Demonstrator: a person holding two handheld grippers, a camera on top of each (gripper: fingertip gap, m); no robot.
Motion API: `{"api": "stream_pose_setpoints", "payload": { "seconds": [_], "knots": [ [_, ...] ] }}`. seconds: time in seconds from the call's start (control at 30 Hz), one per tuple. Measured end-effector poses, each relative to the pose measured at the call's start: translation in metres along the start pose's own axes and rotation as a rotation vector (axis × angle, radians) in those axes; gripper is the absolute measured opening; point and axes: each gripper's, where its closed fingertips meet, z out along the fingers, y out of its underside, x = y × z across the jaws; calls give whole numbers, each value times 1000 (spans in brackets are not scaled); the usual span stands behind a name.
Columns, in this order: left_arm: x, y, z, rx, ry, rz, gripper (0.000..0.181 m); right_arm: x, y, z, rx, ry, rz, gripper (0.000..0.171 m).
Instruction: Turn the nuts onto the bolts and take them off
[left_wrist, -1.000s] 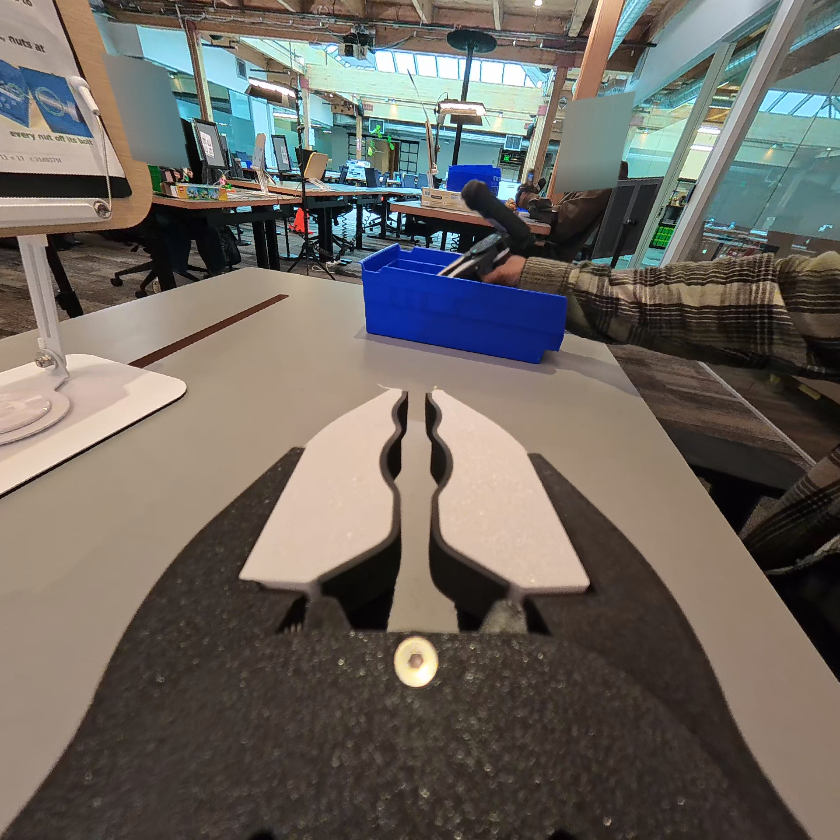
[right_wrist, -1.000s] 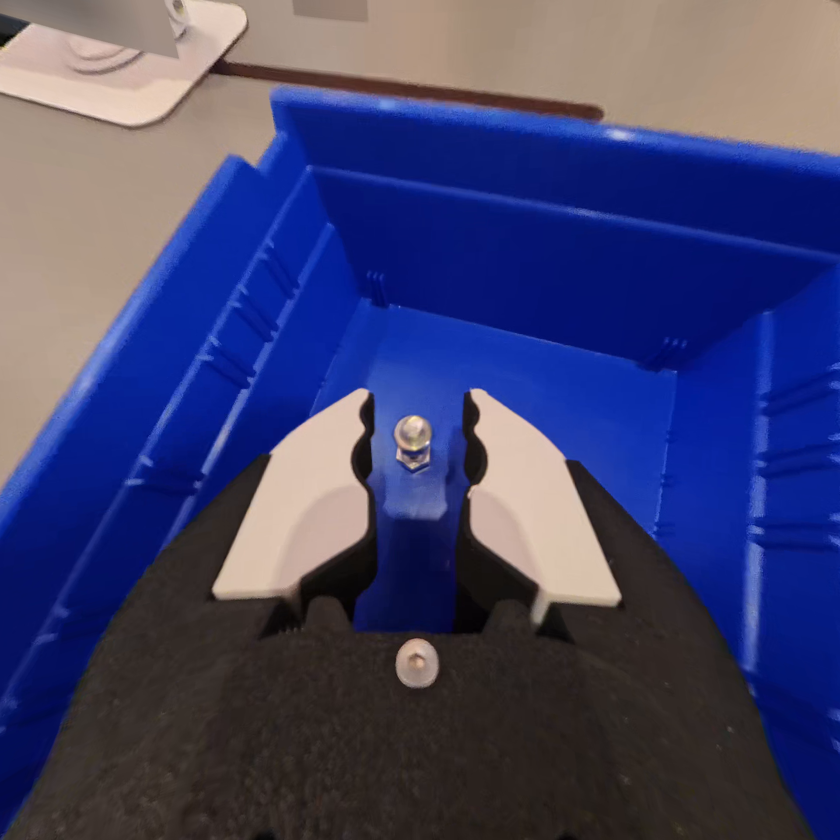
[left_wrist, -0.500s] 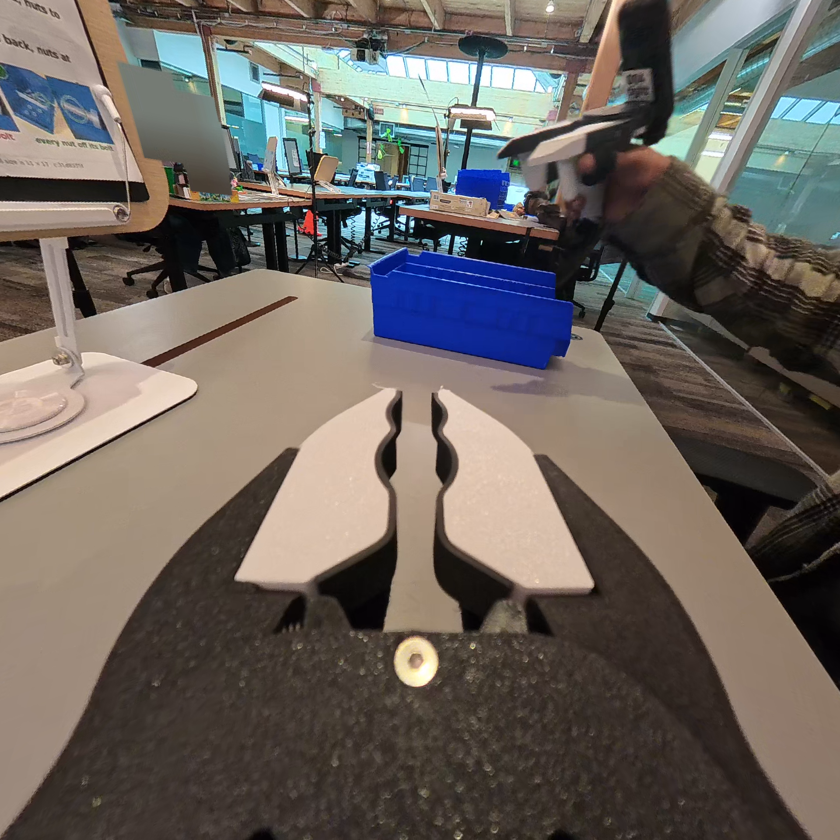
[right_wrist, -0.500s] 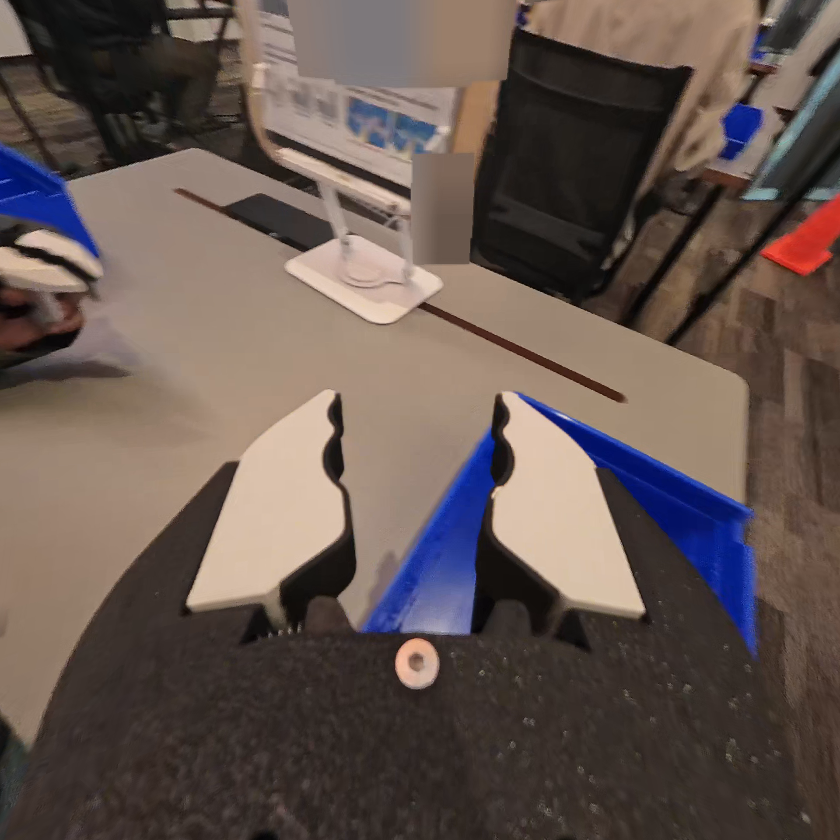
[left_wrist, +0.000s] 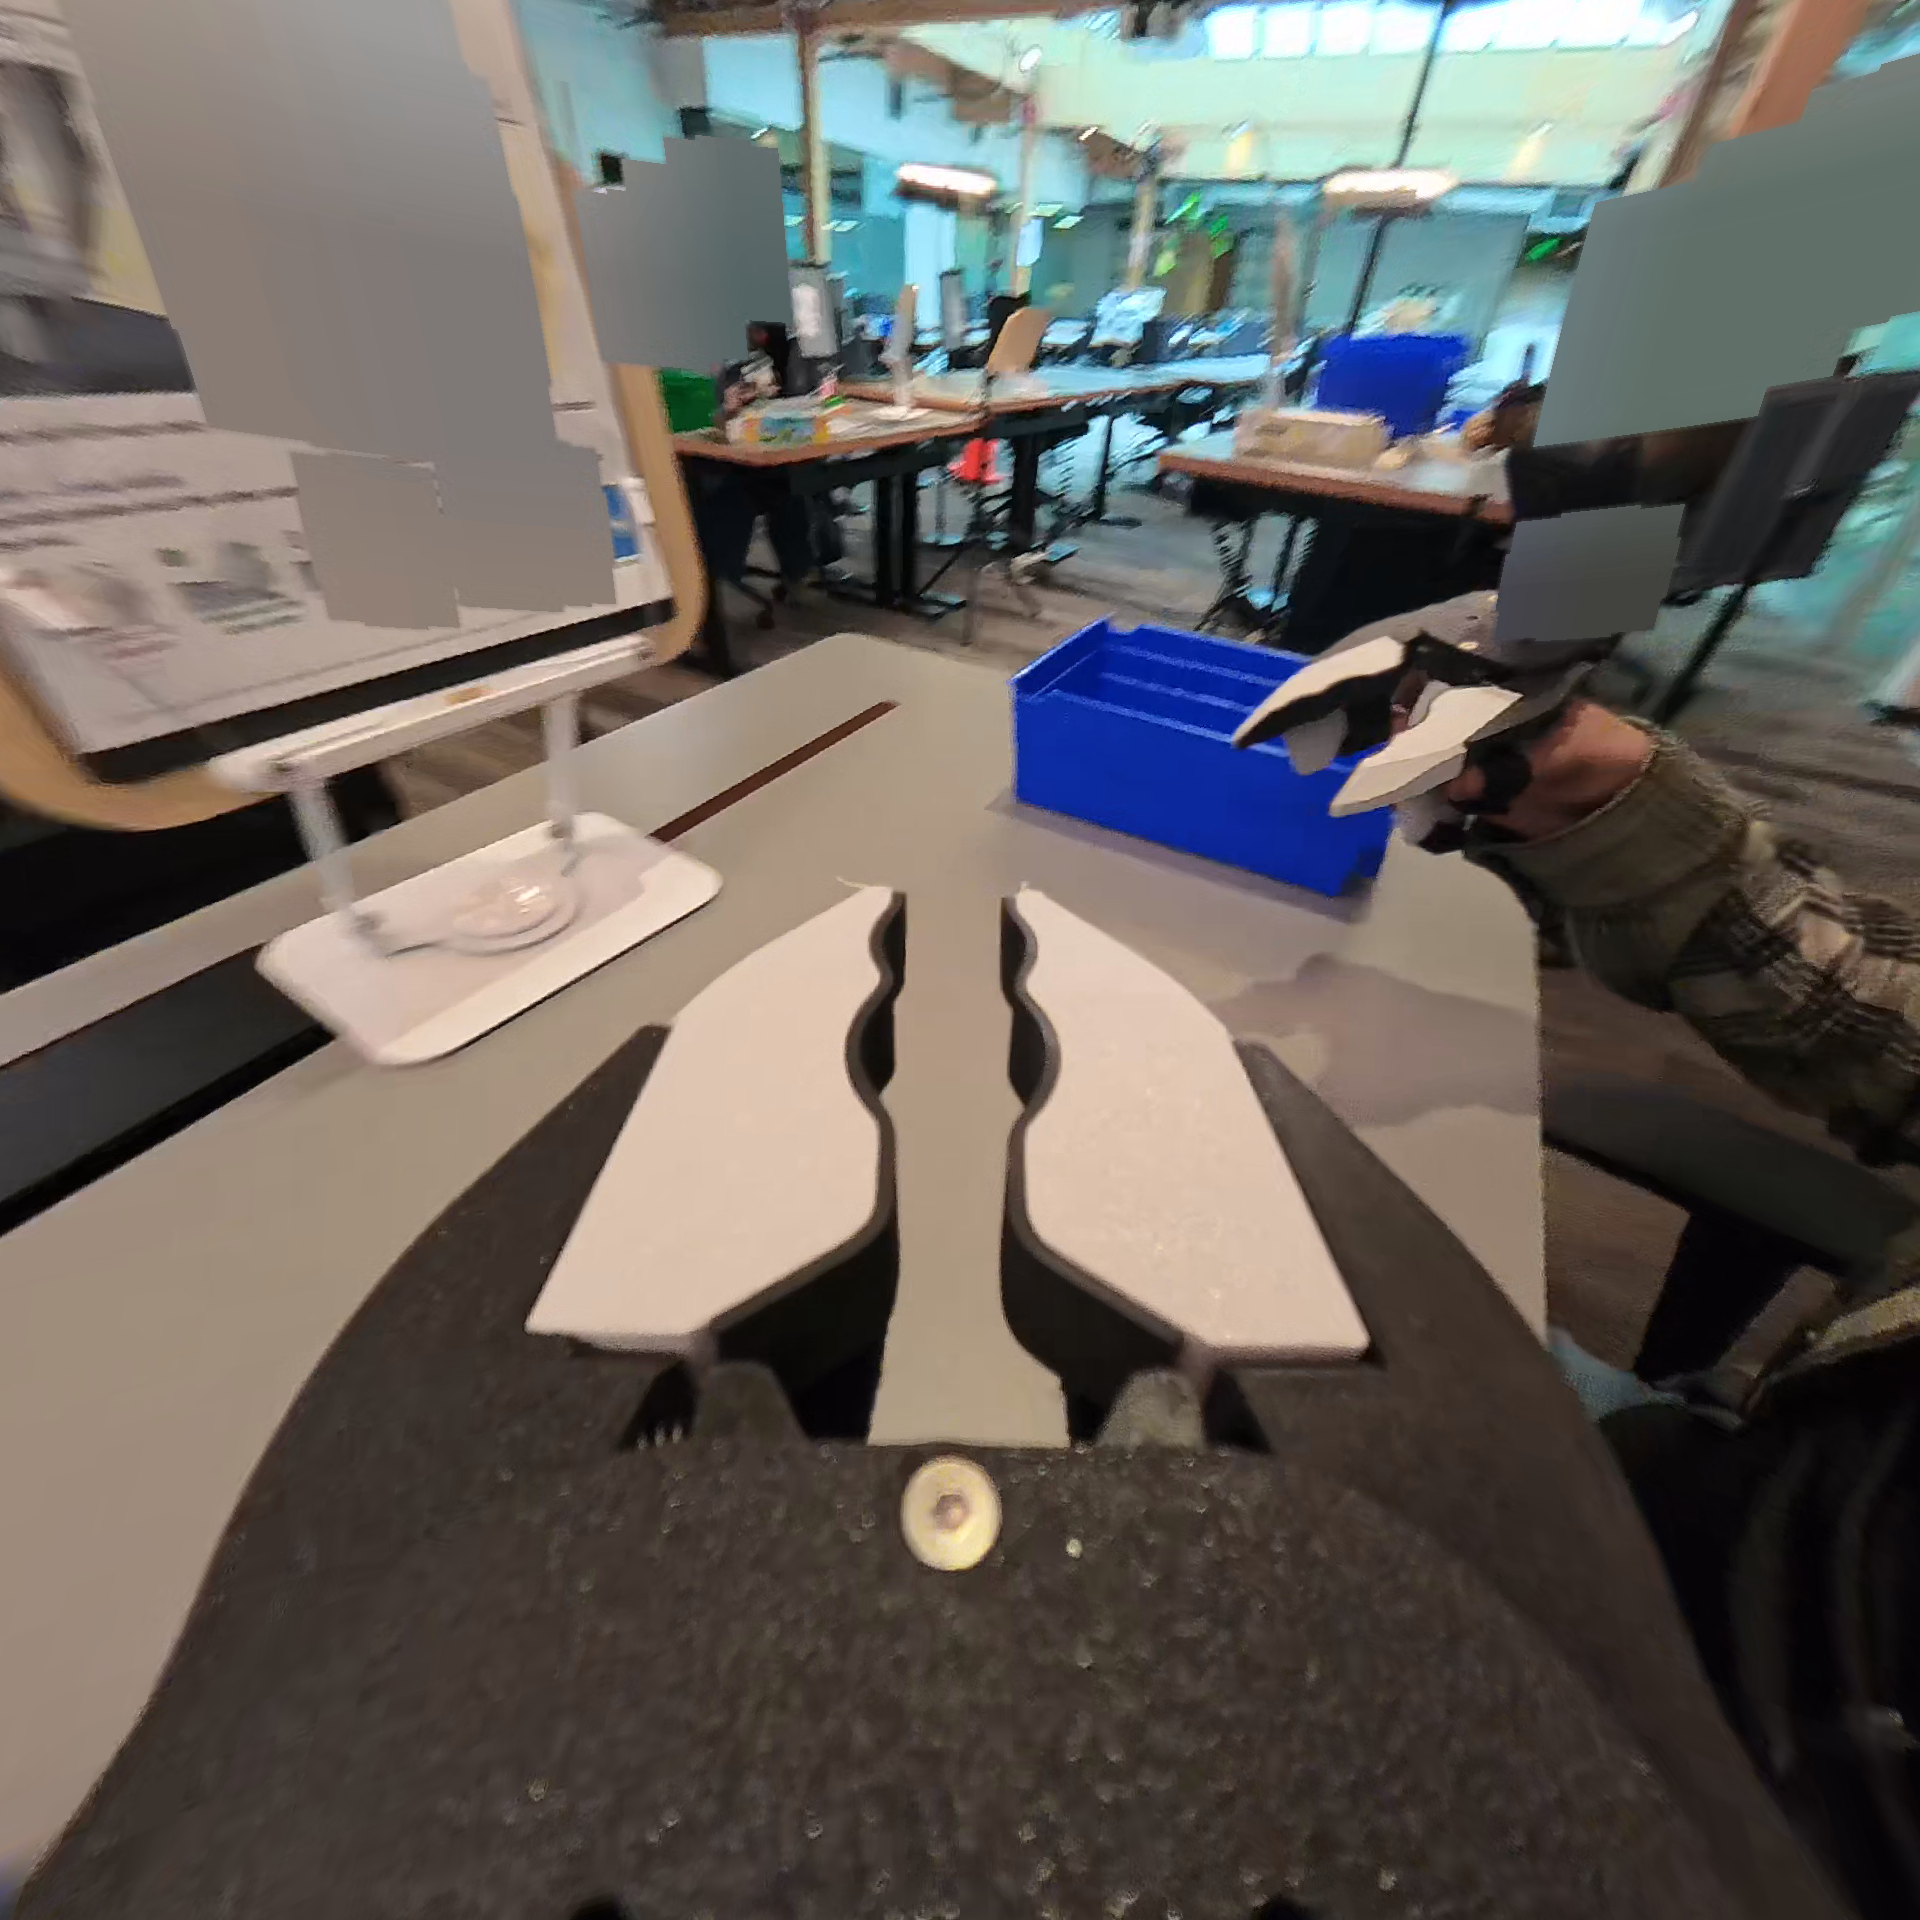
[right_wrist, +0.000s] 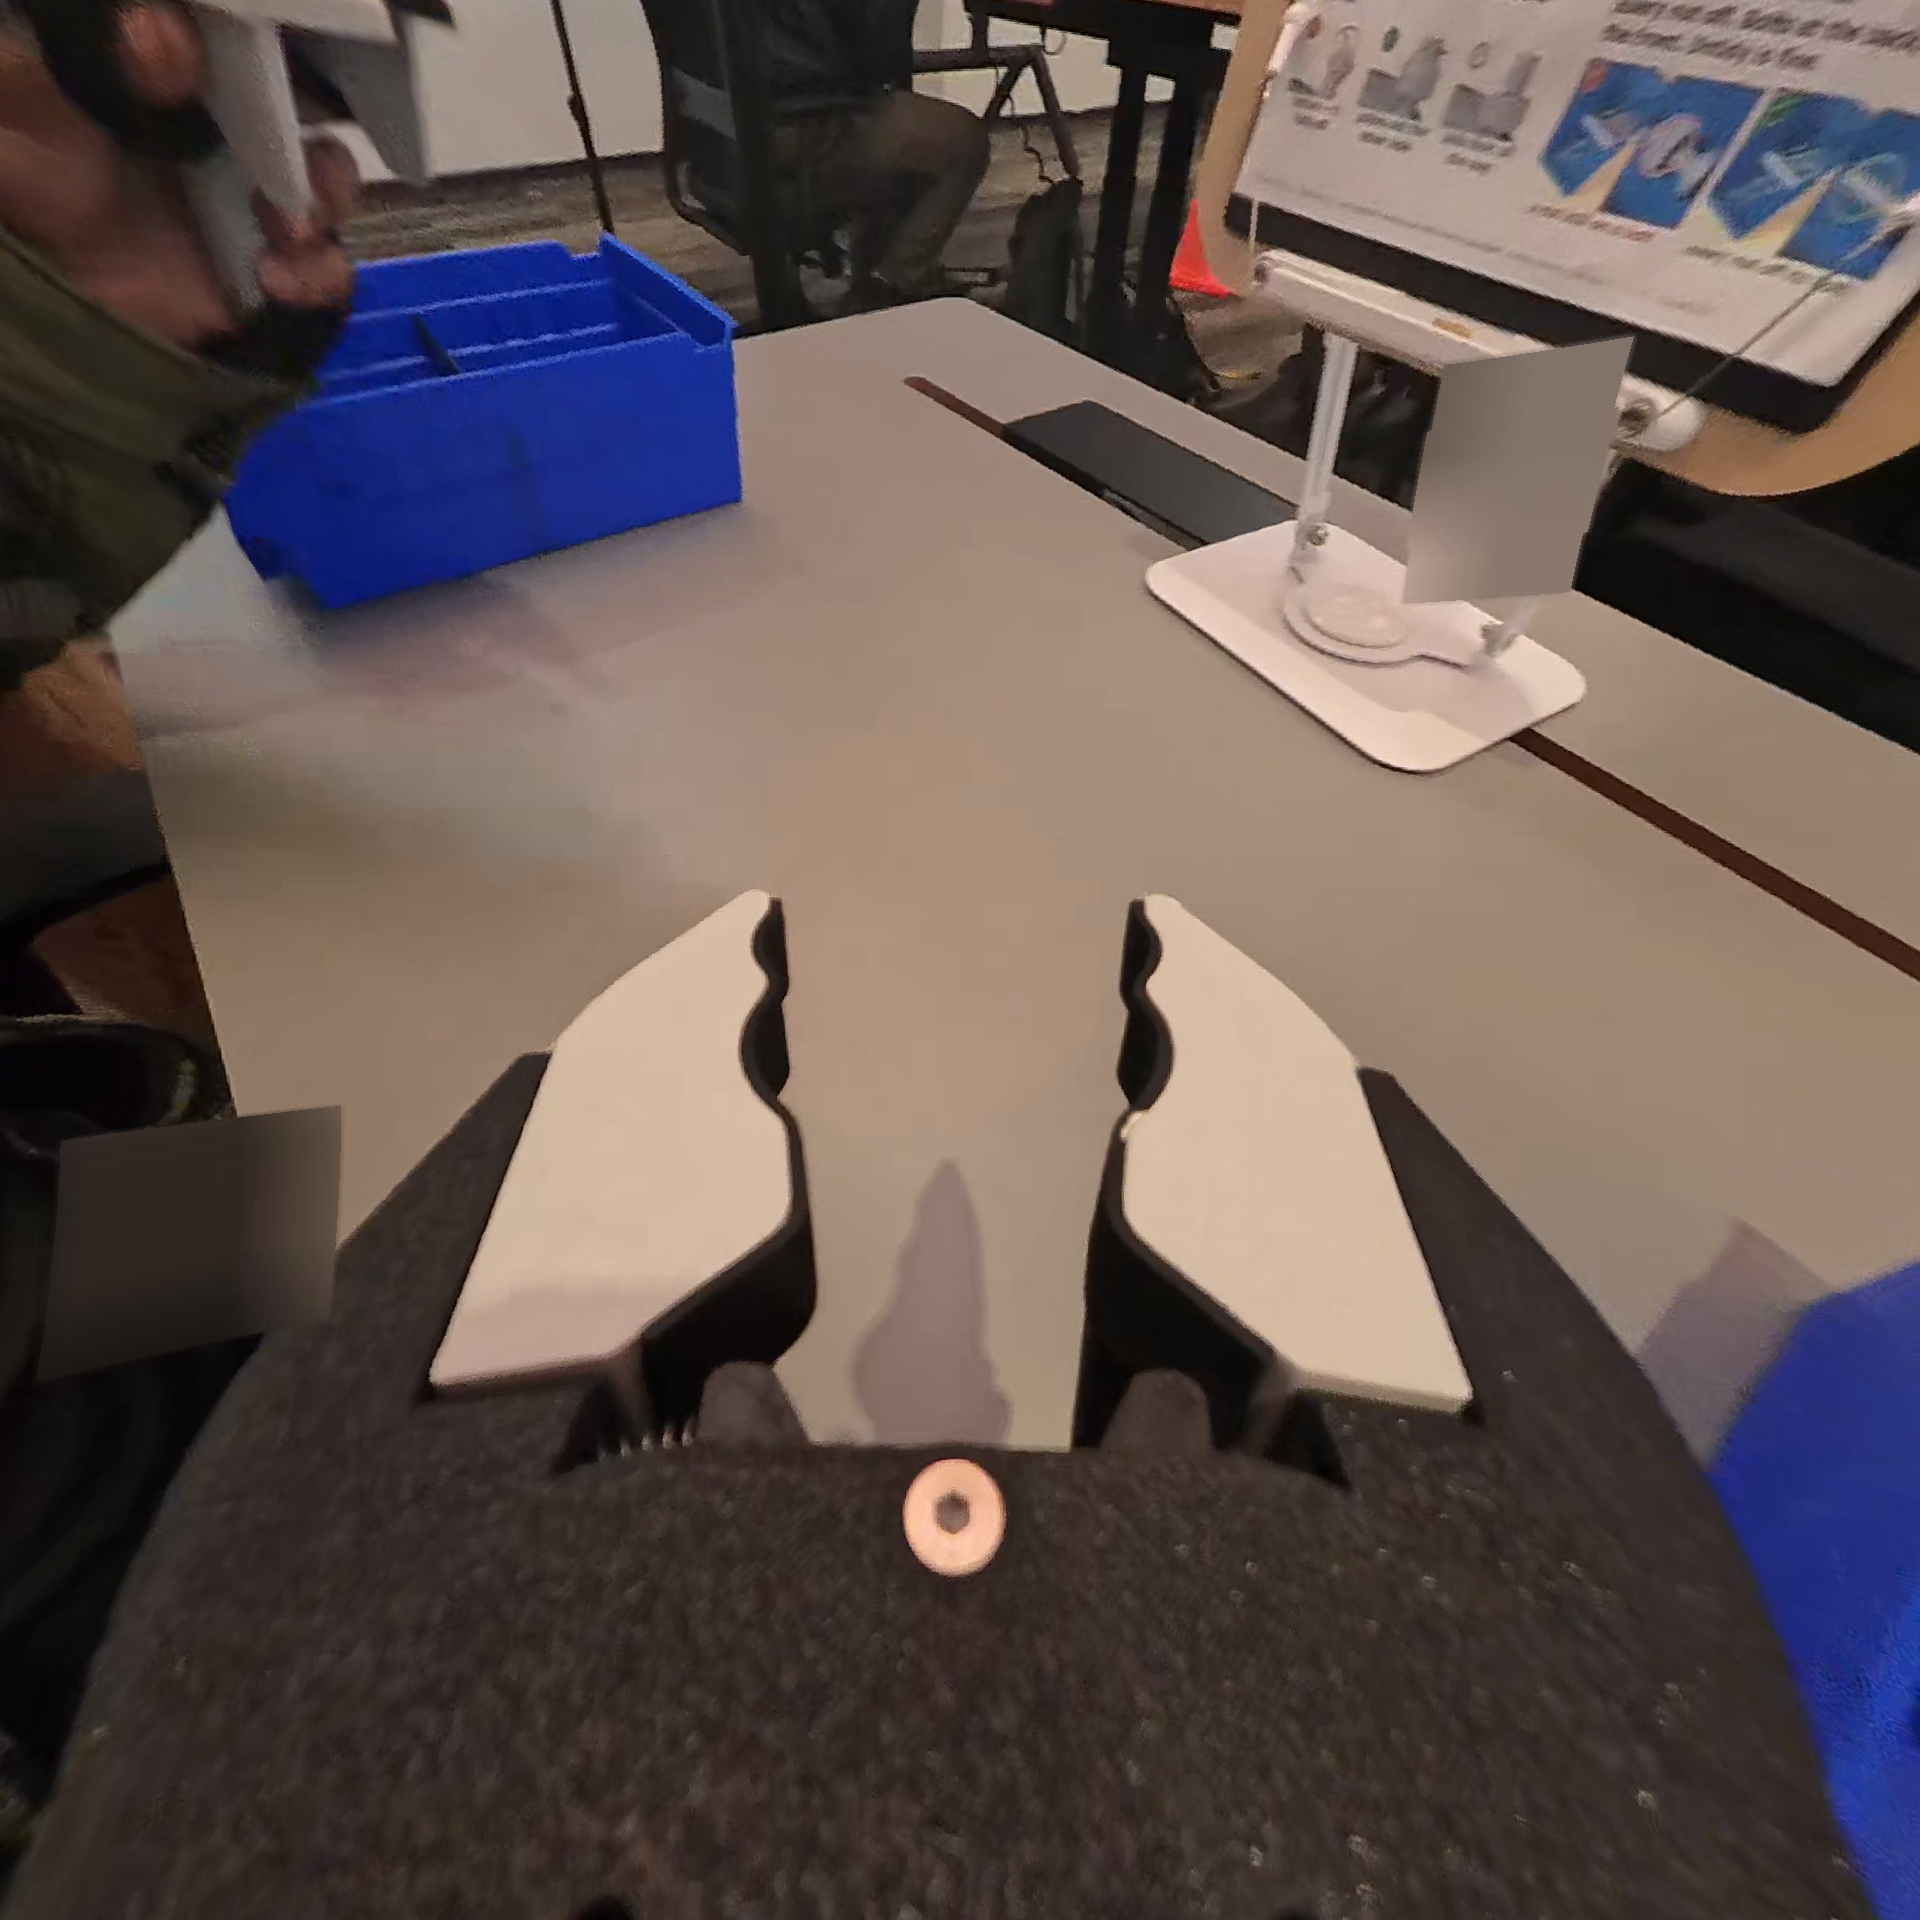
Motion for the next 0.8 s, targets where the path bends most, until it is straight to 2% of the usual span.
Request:
{"api": "stream_pose_setpoints", "payload": {
  "seconds": [0.17,0.27,0.37,0.5,0.63,0.8],
  "knots": [
    [-54,-12,-106,-118,-260,-10,16,-8,12,16,3,-33,15,59],
    [-104,2,-164,-250,-434,-26,14,-11,15,23,8,-48,30,58],
    [-146,31,-200,-438,-515,-92,14,-13,16,28,4,-51,29,57],
    [-187,79,-221,-681,-532,-174,11,-15,18,35,-11,-60,20,54],
    [-197,119,-221,-894,-409,-167,5,-8,19,39,-26,-46,15,53],
    [-203,149,-216,-1067,-248,-149,1,-1,16,44,-35,-34,17,52]
  ]
}}
